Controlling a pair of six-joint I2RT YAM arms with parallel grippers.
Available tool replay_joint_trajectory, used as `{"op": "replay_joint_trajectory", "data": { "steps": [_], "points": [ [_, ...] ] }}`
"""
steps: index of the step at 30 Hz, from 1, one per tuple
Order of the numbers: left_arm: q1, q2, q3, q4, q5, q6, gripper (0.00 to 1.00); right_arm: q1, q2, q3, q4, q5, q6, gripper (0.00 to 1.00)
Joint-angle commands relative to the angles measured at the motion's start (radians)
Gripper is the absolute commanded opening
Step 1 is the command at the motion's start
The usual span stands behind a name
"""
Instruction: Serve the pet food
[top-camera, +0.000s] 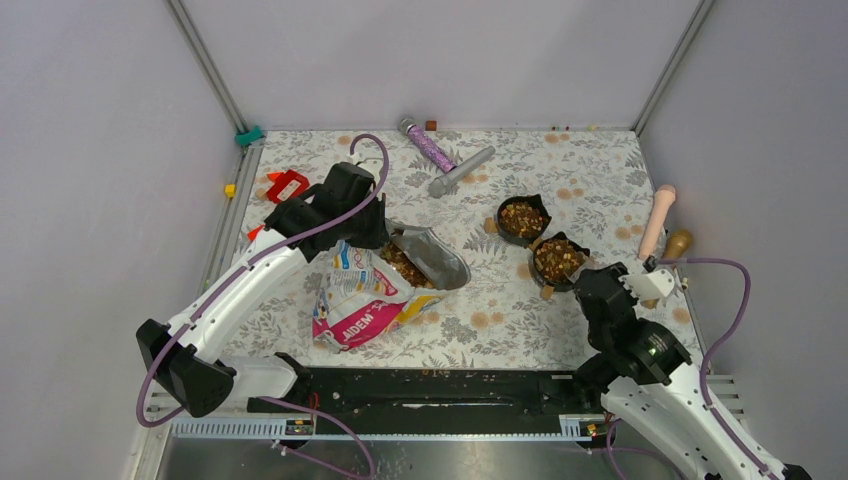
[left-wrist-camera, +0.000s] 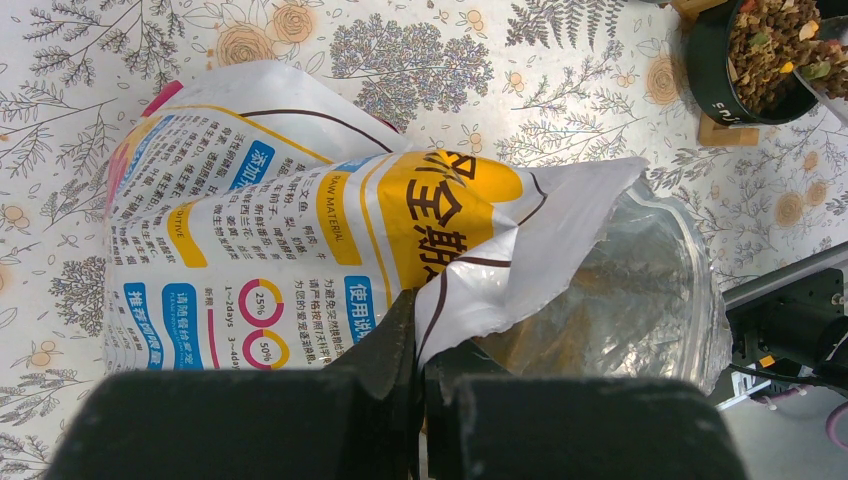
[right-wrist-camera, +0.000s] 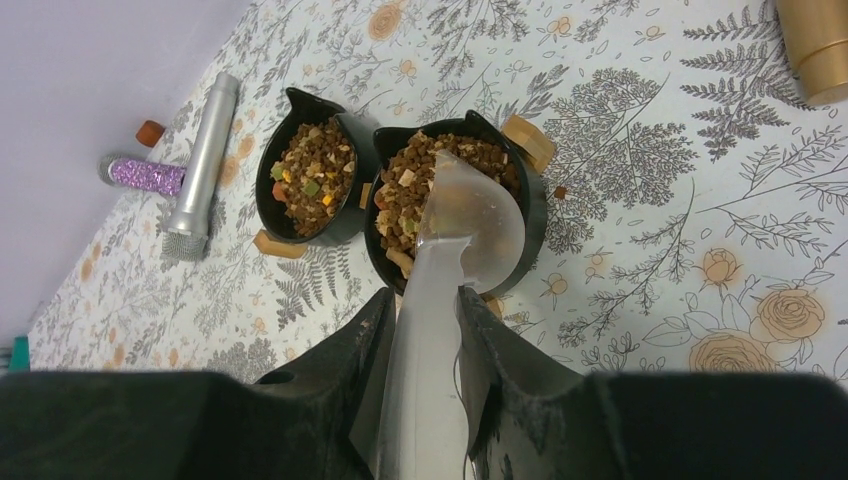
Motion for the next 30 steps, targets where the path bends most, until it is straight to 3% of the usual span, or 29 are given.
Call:
{"op": "replay_joint_trajectory", "data": {
  "steps": [1,16,30],
  "points": [
    [-0.005,0.002,0.029,0.037,0.042,-0.006,0.0,-0.007,0.017,0.055,0.024,-0.016,-0.062,0.0],
    [-0.005,0.005,0.029,0.036,0.039,-0.006,0.0,-0.007,0.052,0.091,0.068,-0.044,-0.139,0.0],
    [-0.005,0.006,0.028,0.036,0.036,-0.005,0.0,-0.007,0.113,0.189,-0.059,0.015,-0.238,0.0]
  ]
}}
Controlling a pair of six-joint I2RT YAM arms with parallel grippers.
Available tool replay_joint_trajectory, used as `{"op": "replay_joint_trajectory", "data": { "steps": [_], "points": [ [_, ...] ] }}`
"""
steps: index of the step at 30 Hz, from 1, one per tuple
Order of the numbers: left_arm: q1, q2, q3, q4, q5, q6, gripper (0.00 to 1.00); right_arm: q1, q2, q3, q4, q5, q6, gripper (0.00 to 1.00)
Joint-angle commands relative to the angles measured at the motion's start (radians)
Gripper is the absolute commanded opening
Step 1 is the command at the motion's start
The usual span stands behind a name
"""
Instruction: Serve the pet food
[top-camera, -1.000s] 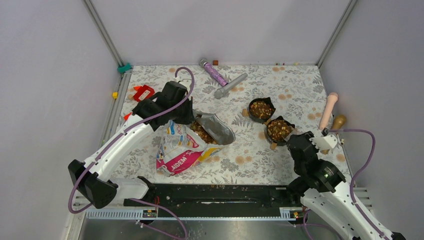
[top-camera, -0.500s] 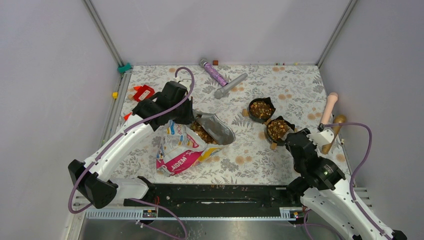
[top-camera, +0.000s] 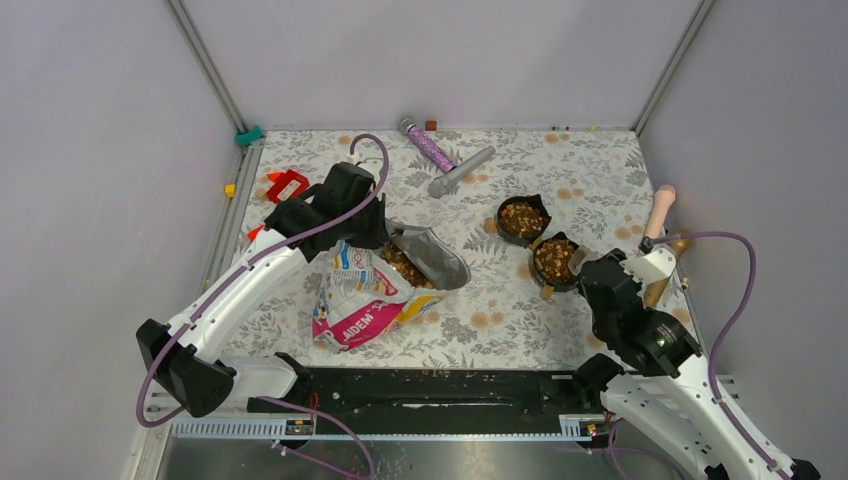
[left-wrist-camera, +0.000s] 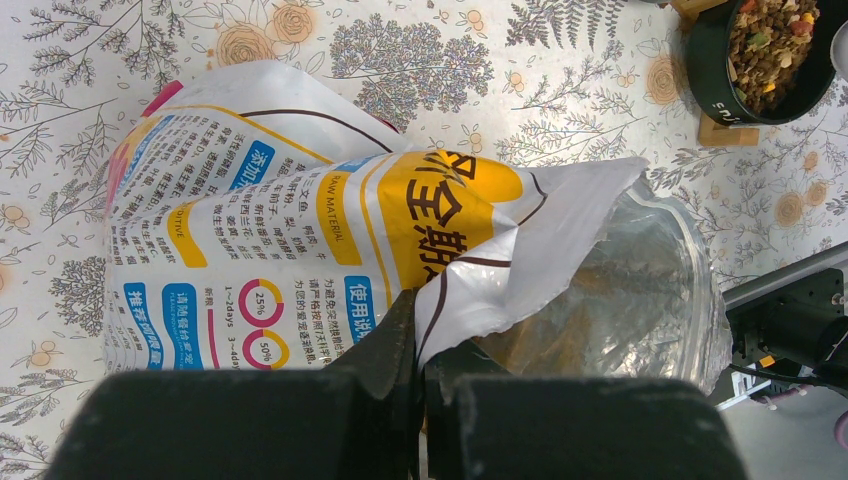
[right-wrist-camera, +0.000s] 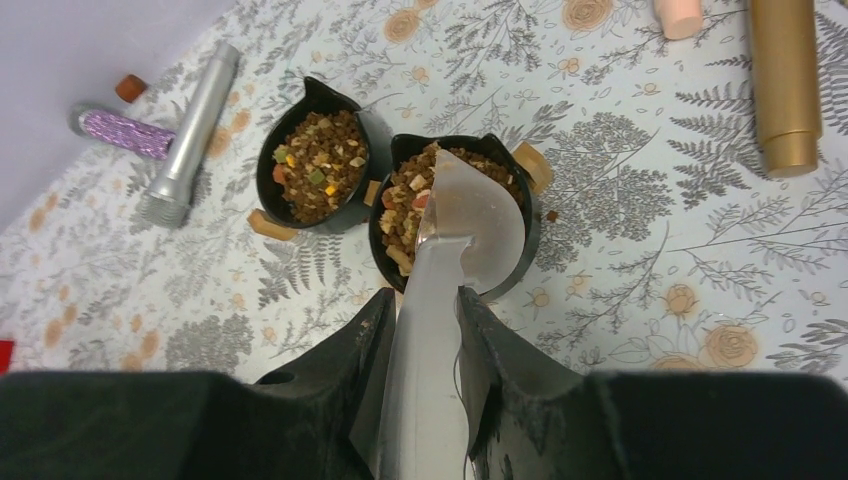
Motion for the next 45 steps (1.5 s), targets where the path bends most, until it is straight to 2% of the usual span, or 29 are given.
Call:
{"op": "replay_joint_trajectory", "data": {
  "steps": [1,7,13,19,23,26,29,30,31,33,34,35,37,39,41,42,45],
  "points": [
    [-0.005,0.007,0.029,0.035,0.037,-0.006,0.0,-0.006,0.035,0.049,-0.031,0.049,-0.058,0.0],
    [-0.004,0.008,0.029,0.036,0.036,-0.006,0.0,-0.006,0.082,0.076,-0.032,0.037,-0.131,0.0],
    [-0.005,0.008,0.028,0.036,0.036,-0.005,0.0,-0.006,0.089,0.122,0.006,0.003,-0.302,0.0],
    [-0.004,0.012,0.028,0.035,0.035,-0.005,0.0,-0.006,0.135,0.141,0.039,-0.141,-0.468,0.0],
    [-0.005,0.019,0.027,0.035,0.027,-0.005,0.0,-0.006,0.126,0.127,0.063,-0.128,-0.434,0.0],
    [-0.005,0.018,0.028,0.035,0.033,-0.004,0.0,-0.006,0.11,0.104,0.112,-0.15,-0.469,0.0],
    [-0.005,0.019,0.027,0.035,0.026,-0.004,0.0,-0.006,0.136,0.155,-0.016,-0.003,-0.387,0.0],
    [-0.005,0.019,0.027,0.035,0.027,-0.003,0.0,-0.006,0.117,0.144,-0.01,0.027,-0.372,0.0],
    [-0.004,0.019,0.028,0.036,0.03,-0.005,0.0,-0.006,0.089,0.115,0.041,0.019,-0.385,0.0],
    [-0.005,0.02,0.027,0.036,0.033,-0.004,0.0,-0.006,0.038,0.059,0.136,-0.117,-0.461,0.0],
    [-0.004,0.021,0.028,0.035,0.03,-0.003,0.0,-0.006,0.046,0.065,0.116,-0.162,-0.47,0.0],
    [-0.004,0.023,0.026,0.036,0.026,-0.003,0.0,-0.007,0.062,0.085,0.069,-0.147,-0.439,0.0],
    [-0.005,0.026,0.027,0.035,0.02,-0.003,0.0,-0.006,0.063,0.111,-0.018,0.015,-0.344,0.0],
    [-0.005,0.031,0.026,0.036,0.022,-0.003,0.0,-0.007,-0.003,0.068,0.016,0.098,-0.264,0.0],
    [-0.005,0.036,0.025,0.036,0.02,-0.003,0.0,-0.006,-0.076,-0.029,0.218,-0.102,-0.383,0.0],
    [-0.005,0.038,0.026,0.036,0.02,-0.003,0.0,-0.006,-0.084,-0.041,0.233,-0.139,-0.4,0.0],
    [-0.004,0.037,0.025,0.036,0.017,-0.003,0.0,-0.006,-0.067,-0.004,0.098,0.036,-0.272,0.0]
  ]
}}
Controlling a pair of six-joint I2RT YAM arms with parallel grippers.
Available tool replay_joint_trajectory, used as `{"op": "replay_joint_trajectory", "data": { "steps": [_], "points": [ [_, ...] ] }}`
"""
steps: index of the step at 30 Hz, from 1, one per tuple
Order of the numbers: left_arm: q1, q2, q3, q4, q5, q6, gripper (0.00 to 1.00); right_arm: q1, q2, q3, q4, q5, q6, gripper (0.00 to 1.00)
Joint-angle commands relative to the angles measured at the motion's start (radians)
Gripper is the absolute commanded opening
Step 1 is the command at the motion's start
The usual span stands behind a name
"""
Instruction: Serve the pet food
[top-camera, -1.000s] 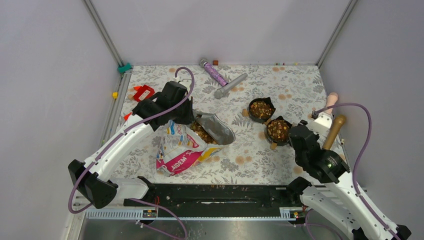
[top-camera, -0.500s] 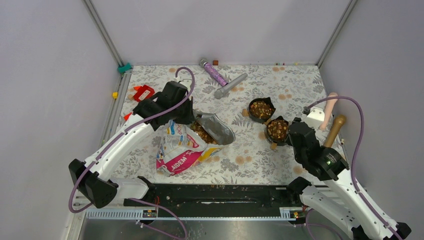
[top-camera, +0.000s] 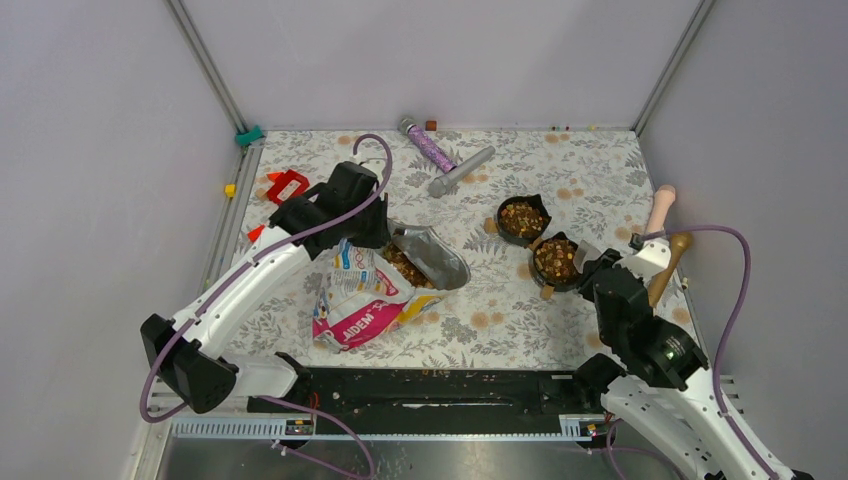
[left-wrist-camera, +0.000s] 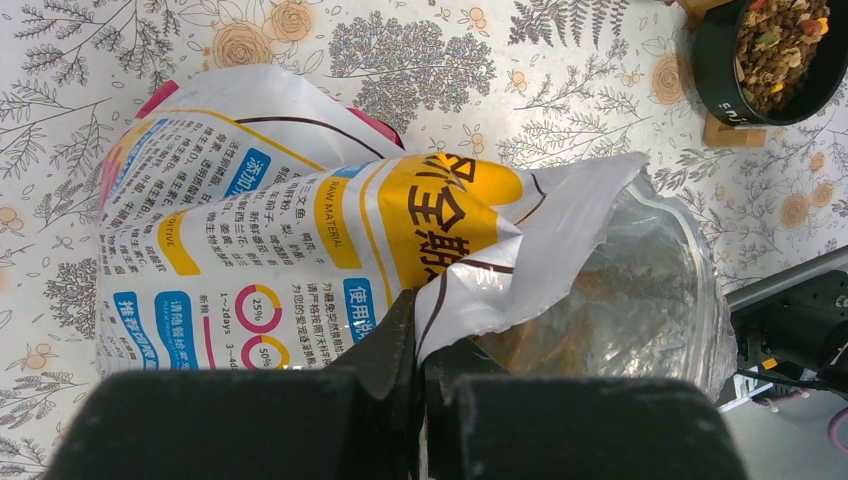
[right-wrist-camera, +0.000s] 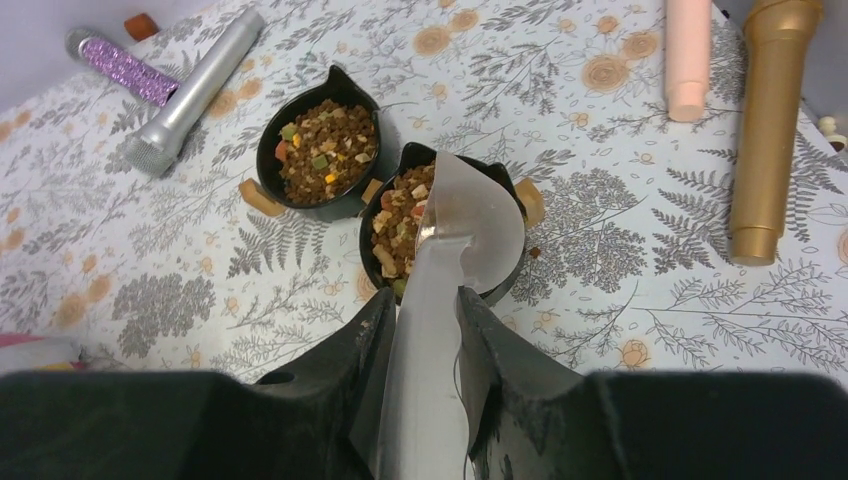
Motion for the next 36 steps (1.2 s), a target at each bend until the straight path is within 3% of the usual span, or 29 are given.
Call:
{"op": "replay_joint_trajectory", "data": {
  "steps": [1,4,7,11,18,29,33,36],
  "points": [
    [-0.004,0.016,0.024,0.03,0.016,-0.002,0.0,-0.005,0.003,0.013,-0.004,0.139,0.096,0.0],
    [-0.004,0.008,0.025,0.029,0.01,-0.002,0.0,-0.004,0.014,0.018,0.023,-0.014,0.012,0.0],
    [-0.005,0.001,0.027,0.03,0.01,-0.003,0.0,-0.005,0.021,0.036,0.005,-0.053,0.045,0.0],
    [-0.005,-0.012,0.026,0.029,-0.023,-0.002,0.0,-0.005,-0.063,0.007,0.078,-0.119,0.155,0.0],
    [-0.005,-0.026,0.027,0.031,-0.023,-0.005,0.0,-0.005,-0.196,-0.182,0.297,-0.343,0.422,0.02],
    [-0.004,-0.04,0.026,0.03,-0.041,-0.007,0.0,-0.006,-0.035,-0.437,0.562,-0.577,0.61,0.06],
    [-0.005,-0.038,0.028,0.029,-0.036,-0.007,0.0,-0.005,0.024,-0.48,0.568,-0.59,0.61,0.13],
    [-0.005,-0.04,0.028,0.029,-0.037,-0.007,0.0,-0.005,0.035,-0.507,0.565,-0.597,0.583,0.27]
  ]
}}
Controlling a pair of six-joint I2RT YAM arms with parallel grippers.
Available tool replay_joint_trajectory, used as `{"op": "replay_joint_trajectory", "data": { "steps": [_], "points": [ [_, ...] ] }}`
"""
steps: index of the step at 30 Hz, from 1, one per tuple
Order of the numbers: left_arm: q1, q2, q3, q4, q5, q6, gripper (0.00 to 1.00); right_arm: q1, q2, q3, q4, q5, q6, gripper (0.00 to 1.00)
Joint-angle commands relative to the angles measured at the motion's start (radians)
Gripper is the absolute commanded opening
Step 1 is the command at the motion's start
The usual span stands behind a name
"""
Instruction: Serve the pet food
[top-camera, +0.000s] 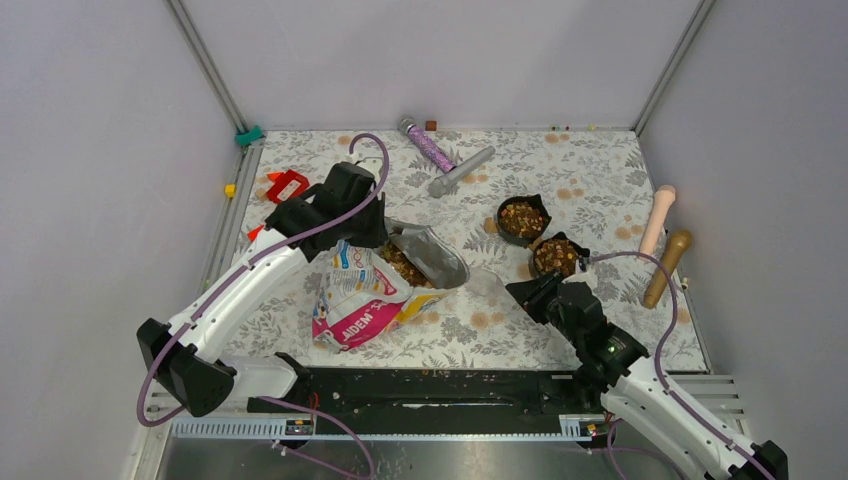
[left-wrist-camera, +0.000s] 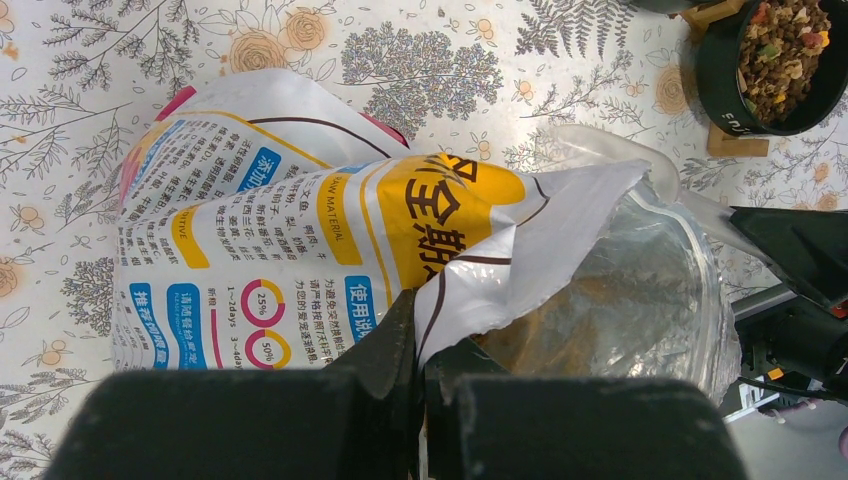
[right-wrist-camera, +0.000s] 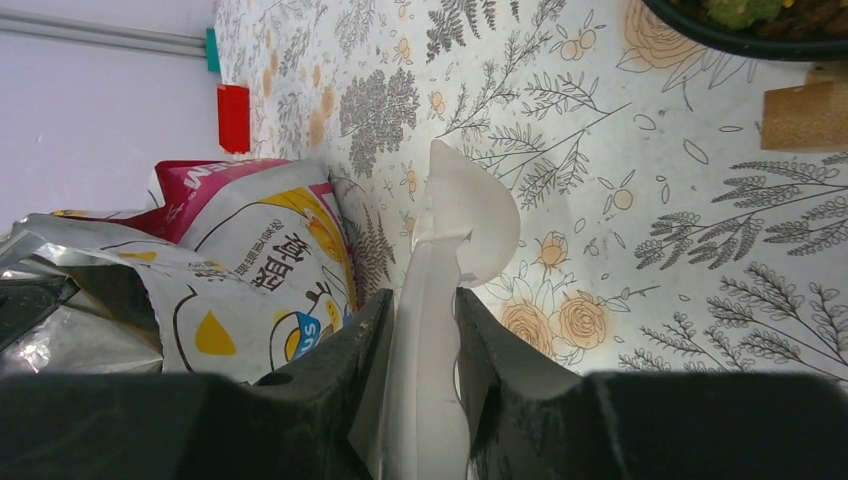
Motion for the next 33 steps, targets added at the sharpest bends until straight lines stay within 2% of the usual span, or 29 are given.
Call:
{"op": "replay_joint_trajectory", "data": {
  "steps": [1,5,6,7,12,17,19,21,26,33],
  "points": [
    [-0.005,-0.022,0.029,0.03,-0.008,-0.007,0.0,-0.005,0.013,-0.03,0.027,-0.03,-0.021,0.36],
    [-0.005,-0.019,0.028,0.032,-0.005,-0.007,0.0,-0.004,-0.014,0.049,-0.131,0.015,-0.142,0.87],
    [-0.005,-0.018,0.028,0.031,-0.002,-0.007,0.0,-0.004,-0.022,0.076,-0.167,0.034,-0.18,0.97],
    [-0.005,-0.015,0.028,0.031,0.001,-0.005,0.0,-0.004,-0.028,0.101,-0.199,0.051,-0.215,0.99],
    [-0.004,-0.008,0.026,0.032,0.004,-0.003,0.0,-0.004,-0.027,0.224,-0.277,0.106,-0.42,0.99],
    [-0.005,0.001,0.028,0.033,0.029,-0.001,0.0,-0.004,0.064,0.352,-0.317,0.142,-0.586,1.0],
    [-0.004,0.002,0.028,0.034,0.03,0.001,0.0,-0.004,0.102,0.393,-0.282,0.081,-0.672,0.99],
    [-0.005,0.003,0.029,0.032,0.043,0.004,0.0,-0.004,0.147,0.427,-0.223,-0.055,-0.762,1.0],
    [-0.004,0.009,0.032,0.032,0.083,0.014,0.0,0.0,0.345,0.506,-0.047,-0.344,-0.858,0.98],
    [-0.005,0.006,0.032,0.032,0.093,0.026,0.0,0.047,0.69,0.705,-0.02,-0.432,-0.911,0.96]
  ]
}}
